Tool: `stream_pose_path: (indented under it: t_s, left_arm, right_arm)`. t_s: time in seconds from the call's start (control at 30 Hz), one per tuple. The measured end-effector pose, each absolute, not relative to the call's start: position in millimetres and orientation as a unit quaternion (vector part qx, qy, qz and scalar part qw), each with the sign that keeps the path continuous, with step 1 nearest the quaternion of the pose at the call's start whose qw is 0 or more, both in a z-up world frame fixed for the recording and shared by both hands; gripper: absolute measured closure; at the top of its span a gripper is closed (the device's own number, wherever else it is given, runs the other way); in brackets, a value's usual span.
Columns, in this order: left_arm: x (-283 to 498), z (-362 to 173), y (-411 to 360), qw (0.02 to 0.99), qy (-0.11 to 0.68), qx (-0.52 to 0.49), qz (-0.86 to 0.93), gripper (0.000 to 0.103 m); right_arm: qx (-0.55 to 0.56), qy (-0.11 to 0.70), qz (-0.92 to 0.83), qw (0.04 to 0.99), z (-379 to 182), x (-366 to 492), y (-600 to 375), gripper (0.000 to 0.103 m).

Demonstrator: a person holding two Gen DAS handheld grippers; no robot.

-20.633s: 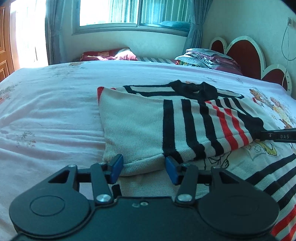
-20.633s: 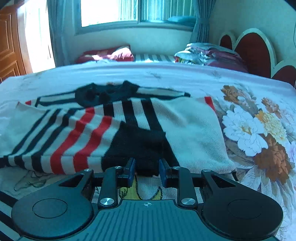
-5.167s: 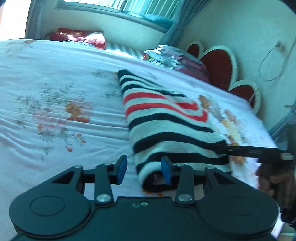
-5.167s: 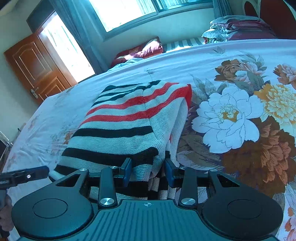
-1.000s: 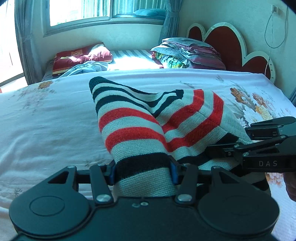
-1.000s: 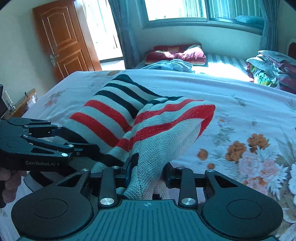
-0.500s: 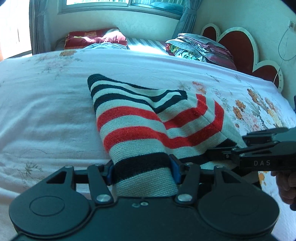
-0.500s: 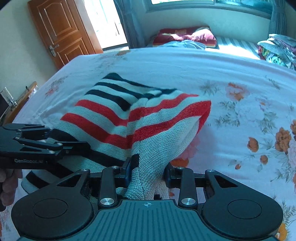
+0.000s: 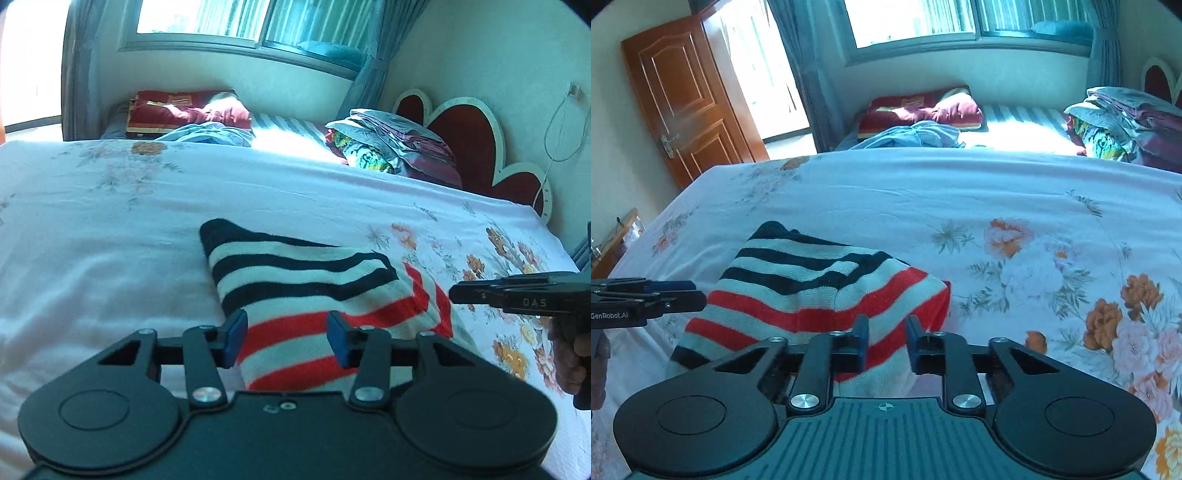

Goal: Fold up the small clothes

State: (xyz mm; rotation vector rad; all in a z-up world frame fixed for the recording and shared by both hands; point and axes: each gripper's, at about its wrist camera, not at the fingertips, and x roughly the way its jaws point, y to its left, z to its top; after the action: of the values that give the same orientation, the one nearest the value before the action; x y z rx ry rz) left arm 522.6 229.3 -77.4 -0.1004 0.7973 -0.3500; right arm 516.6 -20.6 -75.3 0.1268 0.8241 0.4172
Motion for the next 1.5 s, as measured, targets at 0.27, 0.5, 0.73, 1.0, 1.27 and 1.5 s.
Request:
stream_pose_path:
  t_s: [0.27,0.5,0.73,1.0,1.27,1.5]
  left_arm:
    - [550.7,-115.5,189.5,0.881,0.430,0.023,-0.195,0.060]
    - [531.4,-93.4,189.6,0.892,0.412,0.034,-0.184,0.068]
    - [460.4,-72.8,195.9,0.898,0.396,0.030,-0.191,0.080]
    - [453.4,-92.9,191.5,0.902,0.401,0.019,-0.156,0.080]
    - [448.3,-92.7,186.1,0.905,0.398,0.035,-0.148,0.080]
    - [414.1,-73.3,205.6,0.909,0.391,0.009,-0.143,0.083]
  right_arm:
    - [-0.067,0.432,0.166,0.884,-126.0,547.3,12.4,0.095]
    - [-0.052,0.418,0.166,0.892,-113.7,537.0,6.4,0.095]
    - [-0.061,0.383,0.238,0.890,-69.2,469.3,6.8,0.095]
    - [-0.085,0.436,0.214,0.870,-117.8,466.3,11.1,0.095]
    - [-0.080,0.432,0.202,0.875,-113.2,458.8,7.9,0.094]
    - [-0.070,0.388,0.237,0.888,-76.9,420.8,3.4,0.094]
